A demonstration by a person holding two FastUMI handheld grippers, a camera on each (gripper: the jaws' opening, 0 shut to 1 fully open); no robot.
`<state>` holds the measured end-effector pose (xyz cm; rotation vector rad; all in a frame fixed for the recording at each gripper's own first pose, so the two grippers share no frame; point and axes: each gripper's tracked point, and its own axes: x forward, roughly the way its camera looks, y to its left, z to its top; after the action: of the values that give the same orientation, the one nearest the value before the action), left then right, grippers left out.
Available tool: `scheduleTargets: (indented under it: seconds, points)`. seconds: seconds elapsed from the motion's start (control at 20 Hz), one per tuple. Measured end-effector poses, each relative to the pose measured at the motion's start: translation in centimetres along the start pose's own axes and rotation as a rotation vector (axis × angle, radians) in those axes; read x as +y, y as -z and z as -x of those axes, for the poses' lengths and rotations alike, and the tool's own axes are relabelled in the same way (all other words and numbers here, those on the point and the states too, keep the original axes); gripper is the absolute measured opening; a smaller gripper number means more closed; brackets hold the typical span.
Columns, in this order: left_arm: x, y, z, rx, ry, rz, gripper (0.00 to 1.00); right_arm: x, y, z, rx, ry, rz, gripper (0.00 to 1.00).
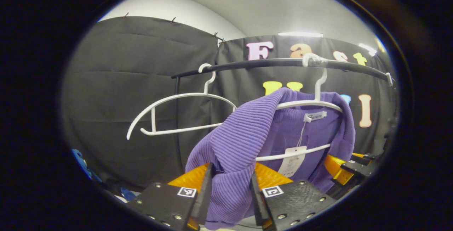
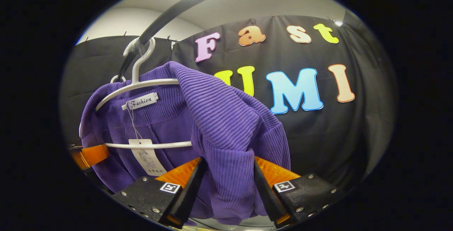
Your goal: Grasp the clothes on the hanger with both hands and then place them into the laundry hamper below.
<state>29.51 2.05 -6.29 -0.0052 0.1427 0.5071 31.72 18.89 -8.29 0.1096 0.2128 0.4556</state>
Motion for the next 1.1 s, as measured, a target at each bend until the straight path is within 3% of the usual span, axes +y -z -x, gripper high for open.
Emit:
scheduleTargets:
  seconds: [0.1, 0.15, 0.2, 0.25, 0.35, 0.4, 0.45, 0.6, 0.65, 0.7, 0.75, 0.85, 0.9, 1.1]
  points:
    - [0.7, -0.3, 0.2, -0.013, -0.016, 0.012, 0.33, -0.5, -0.2, 0.2, -0.008, 0.004, -0.004, 0.59]
    - [0.7, -0.2, 0.4, -0.014, -0.011, 0.024, 0.25, -0.8, -0.3, 0.2, -0.01, -0.002, -0.012, 0.42]
    - [0.4, -0.2, 0.6, -0.009, 0.006, 0.035, 0.1, -1.2, -0.4, 0.0, -0.011, -0.009, -0.024, 0.31]
    - [0.2, 0.3, 0.2, -0.002, 0.021, 0.039, 0.17, -1.5, -0.7, -0.1, -0.014, -0.015, -0.038, 0.2]
    - [-0.8, 0.5, 0.5, 0.011, 0.081, 0.067, 0.12, -1.2, -0.9, -0.1, -0.014, -0.056, -0.061, 0.08]
    - [-1.2, 0.7, 0.8, 0.019, 0.094, 0.069, 0.0, -1.2, -0.9, -0.3, -0.011, -0.078, -0.069, 0.07]
    - [-1.2, 0.3, 0.8, 0.008, 0.097, 0.065, 0.12, -1.1, -1.1, -0.2, -0.015, -0.099, -0.075, 0.02]
    - [-1.8, -0.5, 2.0, -0.005, 0.119, 0.06, 0.0, -1.5, -1.2, -0.2, -0.023, -0.121, -0.059, 0.0]
    - [-1.4, -1.0, 2.5, -0.015, 0.129, 0.05, 0.0, -1.6, -1.3, -0.1, -0.031, -0.118, -0.059, 0.0]
    - [-1.3, -1.8, 2.9, -0.031, 0.142, 0.042, 0.07, -1.5, -1.4, 0.0, -0.04, -0.115, -0.058, 0.0]
    - [-1.3, -2.5, 3.5, -0.043, 0.151, 0.041, 0.01, -1.7, -1.5, 0.1, -0.047, -0.107, -0.056, 0.0]
    - [-1.2, -3.5, 3.6, -0.047, 0.18, 0.054, 0.07, -1.7, -1.7, 0.6, -0.049, -0.092, -0.055, 0.0]
    - [-1.1, -3.8, 3.6, -0.046, 0.191, 0.065, 0.01, -1.4, -1.8, 1.0, -0.048, -0.082, -0.057, 0.0]
    - [0.6, -5.3, 3.9, -0.056, 0.238, 0.099, 0.01, -1.9, -2.8, 2.2, -0.075, -0.01, -0.04, 0.0]
